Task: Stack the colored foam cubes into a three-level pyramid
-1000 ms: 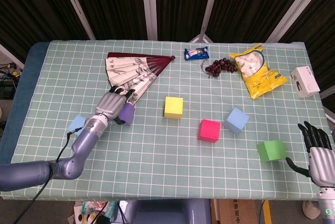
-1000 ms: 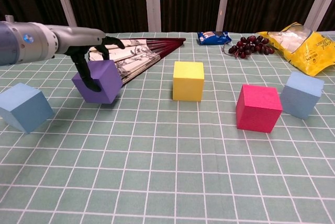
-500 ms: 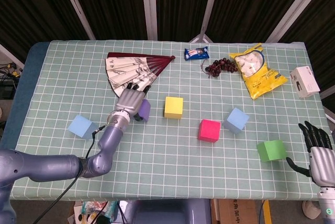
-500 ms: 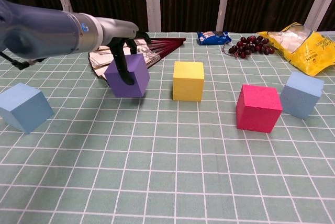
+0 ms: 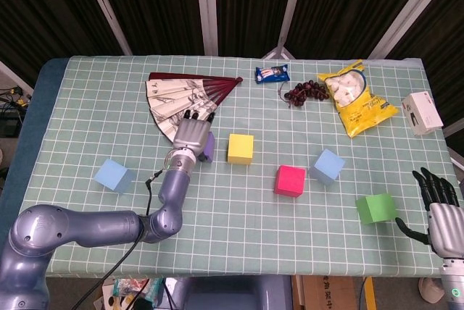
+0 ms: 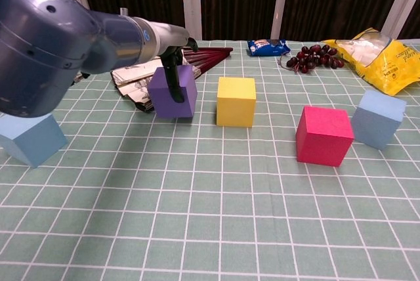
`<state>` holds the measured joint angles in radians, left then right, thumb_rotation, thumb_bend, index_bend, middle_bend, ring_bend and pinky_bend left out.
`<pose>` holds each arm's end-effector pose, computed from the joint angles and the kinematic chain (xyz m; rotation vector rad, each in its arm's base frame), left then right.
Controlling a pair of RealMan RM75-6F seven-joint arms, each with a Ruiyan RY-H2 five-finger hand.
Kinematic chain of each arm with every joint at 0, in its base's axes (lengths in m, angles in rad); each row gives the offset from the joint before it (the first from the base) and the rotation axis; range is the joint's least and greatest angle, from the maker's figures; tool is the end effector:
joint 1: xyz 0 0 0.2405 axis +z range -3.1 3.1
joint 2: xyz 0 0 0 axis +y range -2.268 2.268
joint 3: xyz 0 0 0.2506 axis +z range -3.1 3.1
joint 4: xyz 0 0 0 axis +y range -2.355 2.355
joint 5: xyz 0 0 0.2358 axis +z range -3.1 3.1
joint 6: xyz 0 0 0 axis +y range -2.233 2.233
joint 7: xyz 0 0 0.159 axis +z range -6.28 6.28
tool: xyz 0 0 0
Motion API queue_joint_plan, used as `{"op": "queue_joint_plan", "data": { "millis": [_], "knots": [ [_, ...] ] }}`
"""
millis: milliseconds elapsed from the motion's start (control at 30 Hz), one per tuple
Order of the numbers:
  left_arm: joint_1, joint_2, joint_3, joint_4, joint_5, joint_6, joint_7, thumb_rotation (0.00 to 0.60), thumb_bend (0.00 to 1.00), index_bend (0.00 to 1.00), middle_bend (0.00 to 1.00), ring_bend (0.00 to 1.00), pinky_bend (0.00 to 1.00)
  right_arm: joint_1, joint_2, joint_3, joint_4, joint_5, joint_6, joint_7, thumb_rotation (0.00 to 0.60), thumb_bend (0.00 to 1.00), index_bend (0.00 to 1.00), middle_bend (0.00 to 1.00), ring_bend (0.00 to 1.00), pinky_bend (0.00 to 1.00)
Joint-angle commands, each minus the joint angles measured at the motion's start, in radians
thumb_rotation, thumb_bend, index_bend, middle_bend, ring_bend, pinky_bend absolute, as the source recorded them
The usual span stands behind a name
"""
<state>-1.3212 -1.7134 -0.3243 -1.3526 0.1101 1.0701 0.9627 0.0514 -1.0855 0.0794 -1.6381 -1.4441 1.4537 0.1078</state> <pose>-0.0030 0.4250 -0.0769 -1.7505 -0.9541 -0.5832 -0.3275 -0.1935 0.1447 1.2785 -1.0212 0.9360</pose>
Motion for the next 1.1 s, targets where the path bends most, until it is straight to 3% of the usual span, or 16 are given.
{"op": "queue_joint_plan", "data": {
  "millis": [33, 500, 1100],
  "knots": [
    [-0.019, -0.028, -0.015, 0.034, -0.025, 0.006, 0.026, 0.6, 0.24, 0.03, 0.47, 0.12, 0.06, 0.0, 0.001, 0.0, 0.0, 0.0, 0.0, 0.002, 0.6, 0.24, 0.0, 0.0, 0.0, 0.0],
    [-0.066, -0.102, -0.066, 0.151, -0.094, -0.007, 0.124, 0.6, 0.24, 0.03, 0.46, 0.12, 0.06, 0.001, 0.004, 0.0, -0.002, 0.002, -0.005, 0.014, 0.6, 0.24, 0.0, 0.0, 0.0, 0.0],
    [-0.084, -0.172, -0.099, 0.259, -0.082, -0.068, 0.158, 0.6, 0.24, 0.03, 0.44, 0.12, 0.06, 0.001, 0.005, 0.001, -0.003, 0.005, -0.006, 0.02, 0.6, 0.24, 0.0, 0.0, 0.0, 0.0]
  ]
}}
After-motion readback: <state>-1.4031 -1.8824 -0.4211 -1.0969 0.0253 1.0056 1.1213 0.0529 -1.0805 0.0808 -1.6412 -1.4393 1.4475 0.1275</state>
